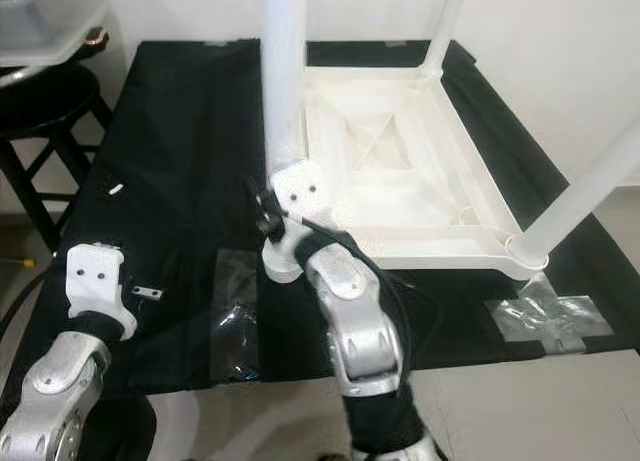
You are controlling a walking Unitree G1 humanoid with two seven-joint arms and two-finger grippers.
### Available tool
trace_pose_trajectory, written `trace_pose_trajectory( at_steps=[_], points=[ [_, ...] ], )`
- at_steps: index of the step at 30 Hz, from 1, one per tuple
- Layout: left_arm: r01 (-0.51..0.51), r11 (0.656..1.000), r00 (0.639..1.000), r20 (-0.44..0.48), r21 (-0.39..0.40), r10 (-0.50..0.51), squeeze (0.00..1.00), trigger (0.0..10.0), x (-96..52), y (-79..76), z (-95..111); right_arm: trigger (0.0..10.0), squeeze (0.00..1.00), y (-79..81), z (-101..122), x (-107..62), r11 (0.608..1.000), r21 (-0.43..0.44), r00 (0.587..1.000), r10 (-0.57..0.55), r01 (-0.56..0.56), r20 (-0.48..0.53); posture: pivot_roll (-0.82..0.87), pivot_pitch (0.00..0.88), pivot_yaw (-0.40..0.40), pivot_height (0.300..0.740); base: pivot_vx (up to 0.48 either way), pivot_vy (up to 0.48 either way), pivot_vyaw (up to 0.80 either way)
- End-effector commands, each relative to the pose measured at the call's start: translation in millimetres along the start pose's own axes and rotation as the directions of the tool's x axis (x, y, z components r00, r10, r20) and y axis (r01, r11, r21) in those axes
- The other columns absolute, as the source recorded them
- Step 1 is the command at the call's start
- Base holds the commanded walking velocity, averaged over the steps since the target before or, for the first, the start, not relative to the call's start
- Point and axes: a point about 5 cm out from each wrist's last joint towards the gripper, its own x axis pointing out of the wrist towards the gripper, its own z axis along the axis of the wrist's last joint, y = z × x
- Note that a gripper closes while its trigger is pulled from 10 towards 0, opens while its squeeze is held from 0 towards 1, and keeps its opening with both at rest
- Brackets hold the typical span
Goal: Building children table
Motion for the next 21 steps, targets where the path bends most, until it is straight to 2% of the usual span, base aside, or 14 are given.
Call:
trace_pose_trajectory(
  at_steps=[1, 2, 3, 4, 5, 7, 8, 9, 11, 12, 15, 18, 20, 21],
  points=[
    [0.006, 0.998, 1.0, -0.013, -0.054, -0.007, 0.0, 10.0, 4.4, -0.7, -6, 10.0, 1.0, -6.0, 11, 5.3, 0.99, -0.017, 0.989, 0.138, -0.137, 0.054, 0.01, 0.086, -0.032, 0.74, 0.0, 0.0, 0.0],
    [0.009, 0.998, 1.0, -0.012, -0.065, -0.01, 0.0, 10.0, 6.6, -1.3, -6, 10.0, 1.0, -12.5, 13, 7.9, 0.98, -0.04, 0.978, 0.199, -0.197, 0.06, 0.01, 0.08, -0.03, 0.74, 0.0, 0.0, 0.0],
    [0.009, 0.998, 1.0, -0.012, -0.065, -0.01, 0.0, 10.0, 6.6, -1.3, -6, 10.0, 1.0, -12.5, 13, 7.9, 0.98, -0.04, 0.978, 0.199, -0.197, 0.06, 0.01, 0.08, -0.03, 0.74, 0.0, 0.0, 0.0],
    [0.013, 0.998, 1.0, -0.008, -0.066, -0.014, 0.0, 10.0, 7.6, -2.2, -6, 10.0, 1.0, -17.9, 13, 9.6, 0.961, -0.102, 0.964, 0.262, -0.256, 0.051, 0.01, 0.079, -0.03, 0.74, 0.0, 0.0, 0.0],
    [0.013, 0.998, 1.0, -0.008, -0.066, -0.014, 0.0, 10.0, 7.6, -2.2, -6, 10.0, 1.0, -17.9, 13, 9.6, 0.961, -0.102, 0.964, 0.262, -0.256, 0.051, 0.01, 0.079, -0.03, 0.74, 0.0, 0.0, 0.0],
    [0.002, 0.998, 1.0, 0.006, -0.064, -0.002, 0.0, 10.0, 5.0, -1.3, -6, 10.0, 0.96, -27.0, 13, 9.3, 0.9, -0.16, 0.909, 0.415, -0.406, 0.029, 0.02, 0.072, -0.035, 0.74, 0.0, 0.0, 0.0],
    [0.002, 0.998, 1.0, 0.006, -0.064, -0.002, 0.0, 10.0, 5.0, -1.3, -6, 10.0, 0.96, -27.0, 13, 9.3, 0.9, -0.16, 0.909, 0.415, -0.406, 0.029, 0.02, 0.072, -0.035, 0.74, 0.0, 0.0, 0.0],
    [-0.018, 0.997, 1.0, 0.012, -0.079, 0.019, 0.0, 10.0, 2.3, 1.8, -6, 10.0, 0.0, -33.8, 15, 10.6, 0.879, -0.178, 0.891, 0.453, -0.442, 0.026, 0.02, 0.073, -0.038, 0.74, 0.0, 0.0, 0.0],
    [-0.06, 0.993, 0.998, 0.007, -0.101, 0.061, 0.0, 10.0, -8.4, 9.7, -7, 10.0, 0.0, -48.9, 23, 16.3, 0.85, -0.192, 0.862, 0.505, -0.491, 0.03, 0.04, 0.079, -0.042, 0.74, 0.0, 0.0, 0.0],
    [-0.06, 0.993, 0.998, 0.007, -0.101, 0.061, 0.0, 10.0, -8.4, 9.7, -7, 10.0, 0.0, -48.9, 23, 16.3, 0.85, -0.192, 0.862, 0.505, -0.491, 0.03, 0.04, 0.079, -0.042, 0.74, 0.0, 0.0, 0.0],
    [-0.044, 0.991, 0.999, 0.012, -0.123, 0.046, 0.0, 10.0, -26.5, 6.8, -6, 10.0, 0.0, -65.1, 32, 23.8, 0.798, -0.186, 0.808, 0.588, -0.574, 0.026, 0.06, 0.1, -0.048, 0.74, 0.0, 0.0, 0.0],
    [-0.03, 0.991, 0.999, 0.018, -0.127, 0.033, 0.0, 10.0, -32.2, 4.2, -5, 10.0, 0.0, -70.2, 35, 26.3, 0.789, -0.183, 0.799, 0.601, -0.586, 0.032, 0.07, 0.107, -0.049, 0.74, 0.0, 0.0, 0.0],
    [0.012, 0.993, 1.0, 0.02, -0.119, -0.01, 0.0, 10.0, -45.0, -4.0, -4, 10.0, 0.0, -80.3, 43, 33.7, 0.795, -0.173, 0.8, 0.597, -0.581, 0.058, 0.08, 0.121, -0.048, 0.74, 0.0, 0.0, 0.0],
    [0.012, 0.993, 1.0, 0.02, -0.119, -0.01, 0.0, 10.0, -45.0, -4.0, -4, 10.0, 0.0, -80.3, 43, 33.7, 0.795, -0.173, 0.8, 0.597, -0.581, 0.058, 0.08, 0.121, -0.048, 0.74, 0.0, 0.0, 0.0]
  ],
)
